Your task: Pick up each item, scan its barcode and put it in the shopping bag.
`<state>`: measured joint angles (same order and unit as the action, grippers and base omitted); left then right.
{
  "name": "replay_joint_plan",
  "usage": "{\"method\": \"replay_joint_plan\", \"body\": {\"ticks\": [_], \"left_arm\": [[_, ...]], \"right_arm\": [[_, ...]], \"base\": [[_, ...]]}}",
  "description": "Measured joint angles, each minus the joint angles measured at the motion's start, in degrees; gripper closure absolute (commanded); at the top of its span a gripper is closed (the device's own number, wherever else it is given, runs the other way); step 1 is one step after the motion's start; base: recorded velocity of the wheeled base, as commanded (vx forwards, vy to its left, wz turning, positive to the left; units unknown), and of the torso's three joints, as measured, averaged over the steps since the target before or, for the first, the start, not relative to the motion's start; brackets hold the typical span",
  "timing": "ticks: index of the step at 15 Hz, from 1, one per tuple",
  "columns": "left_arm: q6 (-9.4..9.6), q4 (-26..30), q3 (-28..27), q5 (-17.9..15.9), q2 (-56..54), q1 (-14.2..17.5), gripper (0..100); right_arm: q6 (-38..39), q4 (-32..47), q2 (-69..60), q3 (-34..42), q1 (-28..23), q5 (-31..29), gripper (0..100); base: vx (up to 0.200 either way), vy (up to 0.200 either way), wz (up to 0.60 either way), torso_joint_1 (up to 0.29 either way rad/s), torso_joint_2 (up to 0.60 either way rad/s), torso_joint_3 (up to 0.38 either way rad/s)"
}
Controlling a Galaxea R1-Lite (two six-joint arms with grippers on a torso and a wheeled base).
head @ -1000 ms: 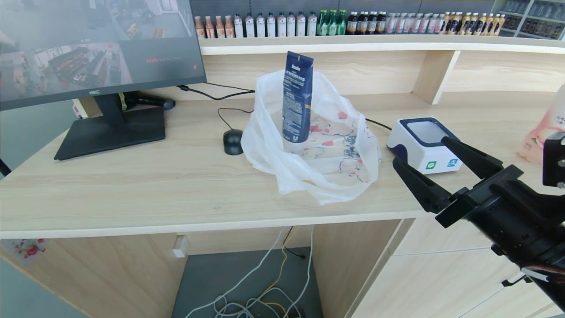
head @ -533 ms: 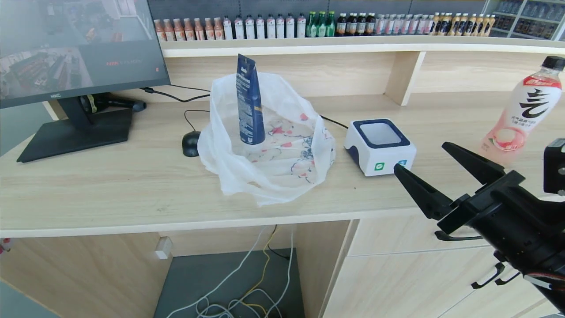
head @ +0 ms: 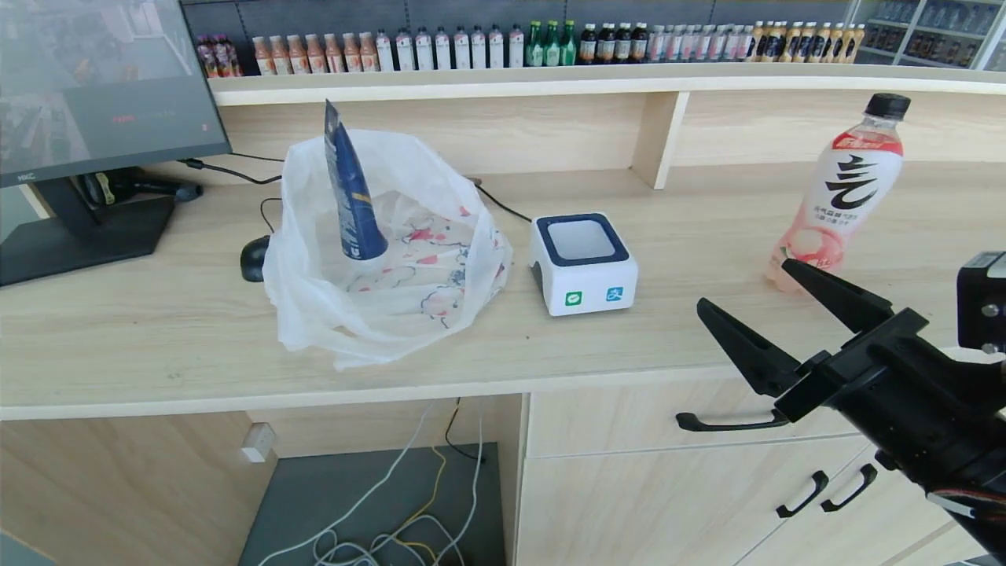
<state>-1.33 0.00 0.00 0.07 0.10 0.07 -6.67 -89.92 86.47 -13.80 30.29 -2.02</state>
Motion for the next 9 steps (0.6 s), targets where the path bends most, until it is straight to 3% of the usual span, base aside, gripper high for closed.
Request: {"method": "replay_joint_plan", "body": {"ticks": [9], "left_arm": [[-0.01, 0.00, 0.00, 0.00, 0.00, 0.00, 0]], "right_arm": [[0.02, -0.02, 0.18, 1.23, 0.00, 0.02, 0]], "base": [[0.000, -0.200, 0.00, 0.002, 0.00, 0.003]]}}
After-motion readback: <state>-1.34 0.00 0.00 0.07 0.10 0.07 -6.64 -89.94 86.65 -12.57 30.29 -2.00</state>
